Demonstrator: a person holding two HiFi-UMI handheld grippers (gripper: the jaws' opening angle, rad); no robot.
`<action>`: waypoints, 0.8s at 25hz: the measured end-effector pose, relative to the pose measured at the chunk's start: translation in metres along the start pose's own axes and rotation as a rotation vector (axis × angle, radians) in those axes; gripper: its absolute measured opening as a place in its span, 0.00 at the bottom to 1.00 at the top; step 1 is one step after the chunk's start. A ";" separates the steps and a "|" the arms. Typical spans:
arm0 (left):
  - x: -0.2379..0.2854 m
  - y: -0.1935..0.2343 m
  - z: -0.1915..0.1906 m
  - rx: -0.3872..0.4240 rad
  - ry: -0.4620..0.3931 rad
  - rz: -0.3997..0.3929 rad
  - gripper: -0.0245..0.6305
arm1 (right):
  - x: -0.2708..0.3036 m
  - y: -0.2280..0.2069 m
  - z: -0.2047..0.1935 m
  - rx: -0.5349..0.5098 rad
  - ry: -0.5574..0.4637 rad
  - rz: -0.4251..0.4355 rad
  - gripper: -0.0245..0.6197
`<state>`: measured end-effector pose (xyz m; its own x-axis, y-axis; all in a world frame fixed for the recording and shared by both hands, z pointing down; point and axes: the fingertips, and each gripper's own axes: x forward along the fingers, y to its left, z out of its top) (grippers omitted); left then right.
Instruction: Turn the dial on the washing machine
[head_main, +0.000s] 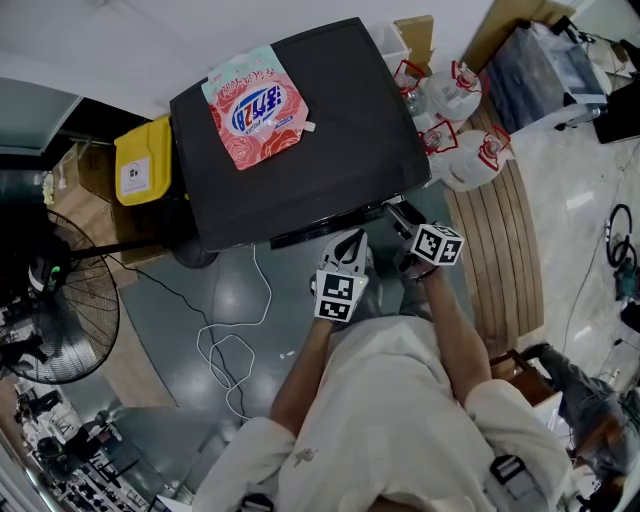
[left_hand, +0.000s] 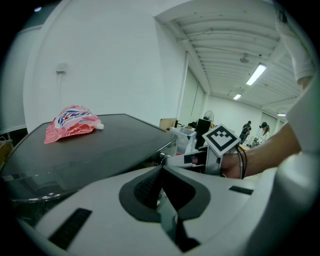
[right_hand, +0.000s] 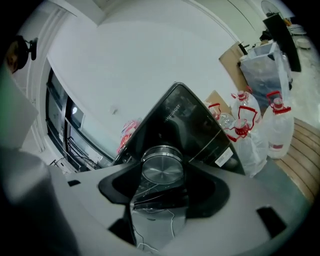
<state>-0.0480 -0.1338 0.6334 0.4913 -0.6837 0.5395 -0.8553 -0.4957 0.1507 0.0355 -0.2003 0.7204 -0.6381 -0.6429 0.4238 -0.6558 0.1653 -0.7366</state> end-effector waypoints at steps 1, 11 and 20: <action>0.000 0.000 0.000 0.000 0.000 -0.001 0.06 | 0.000 0.000 0.000 0.015 -0.003 0.006 0.46; 0.001 0.000 0.001 0.005 0.004 -0.007 0.06 | 0.002 0.006 -0.001 0.161 -0.028 0.081 0.46; -0.001 0.000 0.000 0.006 0.005 -0.008 0.06 | 0.002 0.007 0.000 0.290 -0.063 0.126 0.46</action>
<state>-0.0482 -0.1331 0.6327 0.4971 -0.6771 0.5426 -0.8504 -0.5043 0.1498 0.0295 -0.2002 0.7163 -0.6746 -0.6774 0.2932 -0.4256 0.0324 -0.9043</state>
